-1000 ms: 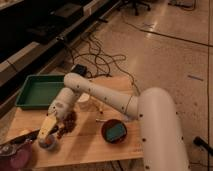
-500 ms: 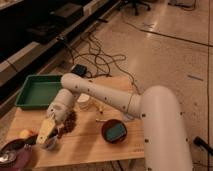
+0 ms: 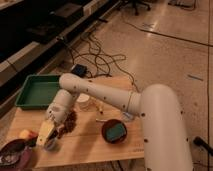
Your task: Wipe purple bowl with brush
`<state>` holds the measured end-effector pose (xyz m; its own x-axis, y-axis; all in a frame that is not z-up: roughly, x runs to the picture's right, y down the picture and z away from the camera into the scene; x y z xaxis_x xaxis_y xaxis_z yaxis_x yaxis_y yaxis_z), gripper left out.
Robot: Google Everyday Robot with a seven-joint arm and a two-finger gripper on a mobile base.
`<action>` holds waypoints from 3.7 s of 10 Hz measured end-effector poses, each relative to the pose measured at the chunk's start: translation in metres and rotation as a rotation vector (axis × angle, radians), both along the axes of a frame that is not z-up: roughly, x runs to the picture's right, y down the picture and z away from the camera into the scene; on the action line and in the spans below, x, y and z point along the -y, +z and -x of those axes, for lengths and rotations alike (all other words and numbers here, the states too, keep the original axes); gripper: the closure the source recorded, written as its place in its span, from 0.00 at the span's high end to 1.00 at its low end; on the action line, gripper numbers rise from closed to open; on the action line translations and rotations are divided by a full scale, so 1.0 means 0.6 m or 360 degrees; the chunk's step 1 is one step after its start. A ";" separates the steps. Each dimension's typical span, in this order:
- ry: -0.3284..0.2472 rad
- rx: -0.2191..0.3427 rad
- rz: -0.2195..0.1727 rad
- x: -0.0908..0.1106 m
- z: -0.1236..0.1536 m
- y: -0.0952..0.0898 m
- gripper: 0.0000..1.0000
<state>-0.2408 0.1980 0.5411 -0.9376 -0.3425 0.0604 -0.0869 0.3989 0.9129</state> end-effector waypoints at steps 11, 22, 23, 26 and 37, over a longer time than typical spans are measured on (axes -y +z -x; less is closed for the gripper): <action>-0.0058 0.0134 -0.0162 -0.020 0.075 0.104 0.00; -0.0117 0.0034 -0.0189 -0.029 0.057 0.136 0.00; -0.0120 0.0036 -0.0189 -0.030 0.058 0.133 0.00; -0.0120 0.0054 -0.0200 -0.019 0.071 0.116 0.00; -0.0186 0.0120 -0.0211 -0.011 0.145 0.099 0.00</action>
